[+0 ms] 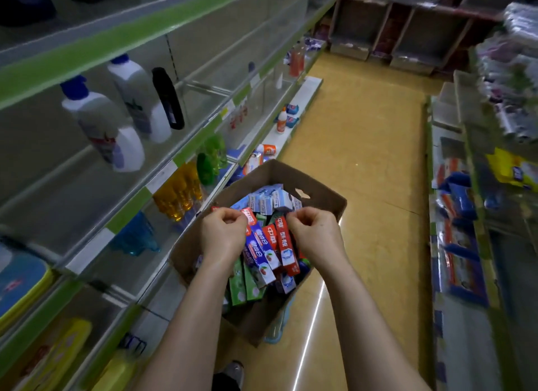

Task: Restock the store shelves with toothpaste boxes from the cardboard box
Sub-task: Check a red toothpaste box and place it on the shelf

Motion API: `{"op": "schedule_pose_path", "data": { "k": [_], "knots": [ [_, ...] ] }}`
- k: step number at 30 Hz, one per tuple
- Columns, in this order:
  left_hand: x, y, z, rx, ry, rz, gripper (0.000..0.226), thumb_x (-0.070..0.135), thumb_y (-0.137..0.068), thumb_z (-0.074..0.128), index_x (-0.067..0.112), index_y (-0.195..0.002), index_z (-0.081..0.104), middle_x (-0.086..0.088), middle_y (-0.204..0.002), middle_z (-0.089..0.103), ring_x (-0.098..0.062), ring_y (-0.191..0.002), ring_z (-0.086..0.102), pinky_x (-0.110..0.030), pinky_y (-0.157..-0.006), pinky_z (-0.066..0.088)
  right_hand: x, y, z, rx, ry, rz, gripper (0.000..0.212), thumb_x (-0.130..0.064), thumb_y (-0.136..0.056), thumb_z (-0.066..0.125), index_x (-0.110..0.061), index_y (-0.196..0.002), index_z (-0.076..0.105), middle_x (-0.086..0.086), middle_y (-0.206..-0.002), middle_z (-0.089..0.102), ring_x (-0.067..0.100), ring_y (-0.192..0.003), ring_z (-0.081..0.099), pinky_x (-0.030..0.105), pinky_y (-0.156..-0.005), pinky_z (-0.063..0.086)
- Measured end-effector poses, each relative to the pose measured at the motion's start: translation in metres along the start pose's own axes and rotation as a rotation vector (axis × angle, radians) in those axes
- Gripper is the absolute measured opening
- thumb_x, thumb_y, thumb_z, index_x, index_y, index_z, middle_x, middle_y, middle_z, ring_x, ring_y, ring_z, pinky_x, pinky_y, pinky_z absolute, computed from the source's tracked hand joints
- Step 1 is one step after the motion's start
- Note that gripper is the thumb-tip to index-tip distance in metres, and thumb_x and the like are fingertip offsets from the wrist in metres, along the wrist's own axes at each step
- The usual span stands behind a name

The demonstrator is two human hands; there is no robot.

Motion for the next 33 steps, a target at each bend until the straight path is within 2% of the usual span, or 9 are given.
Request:
{"op": "schedule_pose_path", "data": {
  "k": [3,7,11,13,17,20,24,28,33],
  "knots": [
    [-0.017,-0.038,0.019,-0.095,-0.042,-0.04,0.012,0.016,-0.089,0.062,0.02,-0.077,0.062,-0.003,-0.088,0.066,-0.019,-0.079,0.06,-0.033,-0.075,0.051,0.03,-0.021,0.027,0.005,0.021,0.133,0.018,-0.03,-0.092,0.058,-0.025,-0.076,0.066,-0.005,-0.079,0.069,0.015,-0.078,0.068,0.044,-0.075,0.058],
    [-0.049,-0.077,0.047,-0.234,-0.094,-0.112,0.005,0.015,-0.087,0.065,0.017,-0.091,0.063,-0.003,-0.098,0.063,-0.017,-0.082,0.058,-0.032,-0.077,0.05,0.074,-0.039,0.055,0.034,0.035,0.281,0.016,-0.032,-0.093,0.058,-0.023,-0.082,0.064,-0.003,-0.088,0.069,0.016,-0.081,0.065,0.034,-0.067,0.055],
    [-0.084,-0.096,0.077,-0.346,-0.129,-0.19,0.023,0.017,-0.09,0.064,0.015,-0.112,0.058,-0.002,-0.107,0.056,-0.005,-0.071,0.053,-0.018,-0.054,0.043,0.117,-0.04,0.077,0.008,0.042,0.424,0.01,-0.033,-0.091,0.061,-0.024,-0.09,0.062,-0.006,-0.096,0.064,0.012,-0.092,0.062,0.036,-0.077,0.057],
    [-0.1,-0.108,0.087,-0.372,-0.153,-0.225,0.034,0.017,-0.09,0.064,0.013,-0.123,0.054,-0.003,-0.112,0.054,-0.006,-0.073,0.051,-0.016,-0.051,0.039,0.134,-0.041,0.09,-0.024,0.046,0.479,0.013,-0.032,-0.09,0.063,-0.023,-0.099,0.064,-0.005,-0.104,0.064,0.013,-0.099,0.062,0.041,-0.082,0.057],
    [-0.123,-0.135,0.089,-0.339,-0.231,-0.258,0.047,0.022,-0.083,0.07,0.021,-0.126,0.051,-0.006,-0.124,0.053,-0.02,-0.094,0.059,-0.036,-0.08,0.055,0.154,-0.042,0.115,-0.077,0.068,0.552,0.034,-0.03,-0.088,0.065,-0.019,-0.12,0.06,-0.001,-0.116,0.064,0.015,-0.104,0.061,0.042,-0.086,0.055],
    [-0.129,-0.151,0.09,-0.31,-0.308,-0.227,0.054,0.024,-0.082,0.072,0.023,-0.13,0.048,-0.008,-0.13,0.048,-0.028,-0.103,0.058,-0.043,-0.089,0.052,0.163,-0.04,0.127,-0.111,0.126,0.573,0.044,-0.031,-0.089,0.065,-0.019,-0.129,0.054,-0.001,-0.124,0.059,0.015,-0.108,0.058,0.039,-0.087,0.054],
    [-0.139,-0.167,0.094,-0.294,-0.353,-0.237,0.061,0.021,-0.085,0.068,0.019,-0.139,0.041,-0.009,-0.134,0.042,-0.029,-0.109,0.056,-0.037,-0.091,0.049,0.176,-0.036,0.142,-0.173,0.167,0.62,0.048,-0.031,-0.089,0.064,-0.021,-0.133,0.048,0.001,-0.13,0.055,0.016,-0.113,0.055,0.036,-0.09,0.052],
    [-0.153,-0.174,0.106,-0.34,-0.347,-0.252,0.06,0.027,-0.083,0.068,0.023,-0.137,0.044,-0.009,-0.13,0.051,-0.028,-0.104,0.06,-0.047,-0.089,0.053,0.188,-0.034,0.152,-0.185,0.184,0.66,0.05,-0.027,-0.087,0.065,-0.022,-0.132,0.044,0.002,-0.131,0.054,0.019,-0.114,0.055,0.035,-0.089,0.05],
    [-0.16,-0.179,0.113,-0.382,-0.381,-0.237,0.052,0.033,-0.085,0.064,0.028,-0.134,0.048,-0.007,-0.128,0.053,-0.028,-0.103,0.06,-0.045,-0.092,0.051,0.194,-0.038,0.156,-0.117,0.177,0.687,0.038,-0.024,-0.089,0.063,-0.02,-0.122,0.045,0.003,-0.126,0.058,0.019,-0.111,0.057,0.033,-0.084,0.05]
  ]
}}
Point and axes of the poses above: each hand's wrist, its own y-axis away from the middle knuckle, its own z-axis out of the palm, x = y × z, the point moved 10 cm from there along -y, towards the middle knuckle
